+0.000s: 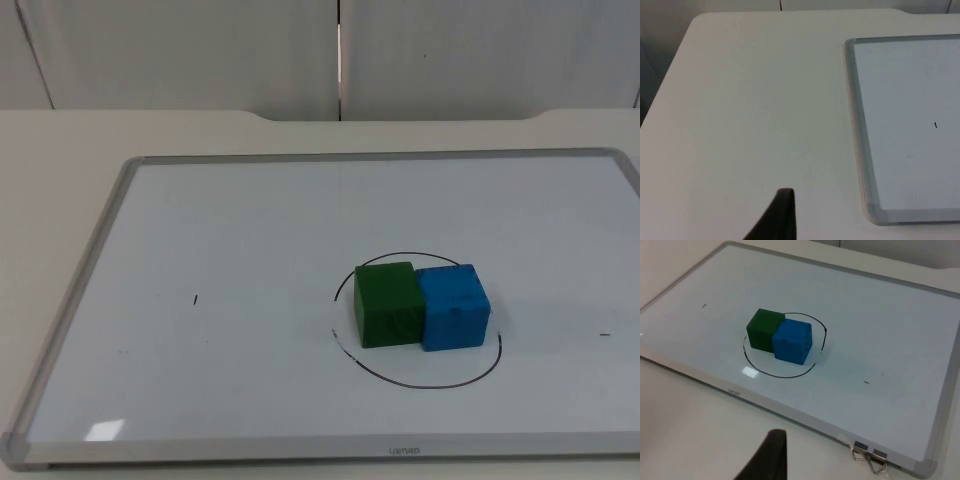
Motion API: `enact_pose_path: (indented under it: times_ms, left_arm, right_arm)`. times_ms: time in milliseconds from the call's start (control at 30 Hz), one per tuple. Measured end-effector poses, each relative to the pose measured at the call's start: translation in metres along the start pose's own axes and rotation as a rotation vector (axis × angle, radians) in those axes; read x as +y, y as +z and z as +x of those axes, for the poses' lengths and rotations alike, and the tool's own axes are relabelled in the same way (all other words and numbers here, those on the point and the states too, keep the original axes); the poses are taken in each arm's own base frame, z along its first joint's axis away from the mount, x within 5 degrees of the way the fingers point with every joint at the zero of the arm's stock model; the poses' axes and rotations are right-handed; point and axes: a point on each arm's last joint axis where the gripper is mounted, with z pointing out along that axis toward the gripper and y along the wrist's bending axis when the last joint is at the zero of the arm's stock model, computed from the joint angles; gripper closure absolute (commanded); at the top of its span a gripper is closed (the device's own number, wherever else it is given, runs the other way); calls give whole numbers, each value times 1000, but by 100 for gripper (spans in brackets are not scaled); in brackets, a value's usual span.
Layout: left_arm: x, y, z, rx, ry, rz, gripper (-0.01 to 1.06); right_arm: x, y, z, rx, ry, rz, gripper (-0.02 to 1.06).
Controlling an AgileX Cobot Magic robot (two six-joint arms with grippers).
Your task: Push the two cubes into the marked area.
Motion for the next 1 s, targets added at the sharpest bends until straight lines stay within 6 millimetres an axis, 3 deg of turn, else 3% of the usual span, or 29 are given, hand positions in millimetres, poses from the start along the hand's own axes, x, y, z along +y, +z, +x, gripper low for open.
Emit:
enact_pose_path:
  times_ms: [800, 1000]
  left_arm:
    - [0, 0, 0, 0, 0, 0, 0]
    - [0, 0, 0, 0, 0, 0, 0]
  right_arm:
    - [3, 1, 0, 3, 187, 357, -1]
    - [3, 1, 0, 3, 194, 370, -1]
